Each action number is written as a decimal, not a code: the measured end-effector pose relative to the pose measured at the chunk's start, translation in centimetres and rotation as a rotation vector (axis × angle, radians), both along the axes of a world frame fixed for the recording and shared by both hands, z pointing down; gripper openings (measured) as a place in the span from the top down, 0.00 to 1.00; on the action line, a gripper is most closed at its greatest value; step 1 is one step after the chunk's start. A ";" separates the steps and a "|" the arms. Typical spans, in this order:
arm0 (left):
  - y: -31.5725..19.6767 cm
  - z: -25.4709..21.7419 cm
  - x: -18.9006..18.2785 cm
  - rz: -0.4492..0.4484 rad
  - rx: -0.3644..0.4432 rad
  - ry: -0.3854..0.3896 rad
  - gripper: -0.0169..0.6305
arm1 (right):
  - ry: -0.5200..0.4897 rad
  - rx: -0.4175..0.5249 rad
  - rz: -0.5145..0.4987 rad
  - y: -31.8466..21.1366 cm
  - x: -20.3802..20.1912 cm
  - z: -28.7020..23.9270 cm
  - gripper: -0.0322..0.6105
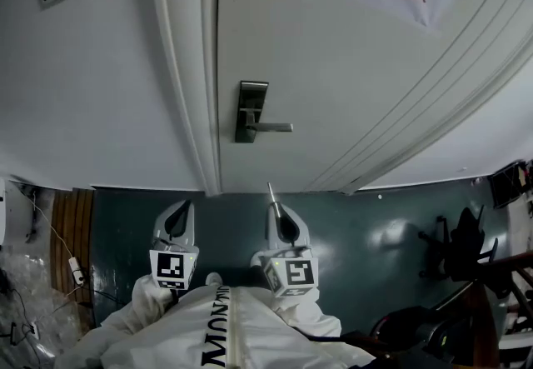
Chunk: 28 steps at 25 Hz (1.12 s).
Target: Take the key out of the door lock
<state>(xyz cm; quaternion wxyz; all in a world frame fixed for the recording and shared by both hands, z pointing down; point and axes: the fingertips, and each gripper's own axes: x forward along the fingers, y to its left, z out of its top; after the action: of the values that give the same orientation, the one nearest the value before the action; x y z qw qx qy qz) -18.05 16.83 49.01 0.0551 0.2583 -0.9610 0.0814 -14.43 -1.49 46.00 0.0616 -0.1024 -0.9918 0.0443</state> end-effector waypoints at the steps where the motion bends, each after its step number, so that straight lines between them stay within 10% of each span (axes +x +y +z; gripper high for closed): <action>1: 0.5 -0.2 0.5 0.010 -0.005 -0.013 0.97 | -0.002 0.001 0.015 0.4 0.5 0.0 0.91; 28: -2.3 -1.3 2.6 0.005 0.019 -0.019 0.97 | 0.003 0.015 -0.007 -1.3 2.5 0.6 0.91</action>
<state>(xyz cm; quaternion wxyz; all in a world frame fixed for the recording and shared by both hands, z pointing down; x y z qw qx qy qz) -15.50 14.55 47.75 0.0431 0.2605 -0.9616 0.0747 -11.95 -2.77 46.59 0.0640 -0.1053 -0.9917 0.0368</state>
